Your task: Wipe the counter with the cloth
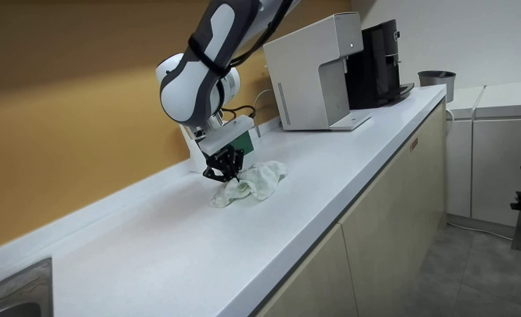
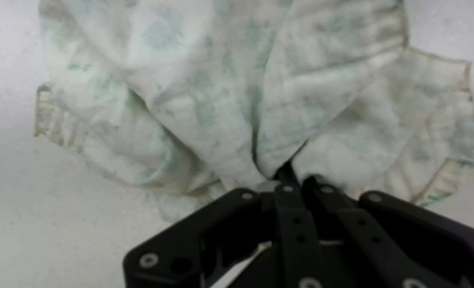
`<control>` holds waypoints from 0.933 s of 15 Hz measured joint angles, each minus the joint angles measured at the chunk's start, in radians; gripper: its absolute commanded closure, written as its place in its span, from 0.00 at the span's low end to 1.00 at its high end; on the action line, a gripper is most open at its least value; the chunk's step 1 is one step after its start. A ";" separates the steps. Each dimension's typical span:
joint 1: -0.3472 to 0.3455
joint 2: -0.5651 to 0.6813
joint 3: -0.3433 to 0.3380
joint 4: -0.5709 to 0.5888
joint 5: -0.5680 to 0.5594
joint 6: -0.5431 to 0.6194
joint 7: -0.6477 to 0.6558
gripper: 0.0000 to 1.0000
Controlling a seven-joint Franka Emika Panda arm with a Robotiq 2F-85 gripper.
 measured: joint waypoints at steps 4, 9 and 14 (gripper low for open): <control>-0.011 0.097 -0.019 0.180 0.021 -0.127 0.112 0.99; -0.055 0.135 -0.052 0.245 0.045 -0.146 0.242 0.99; -0.104 0.096 -0.084 0.163 0.048 -0.090 0.364 0.99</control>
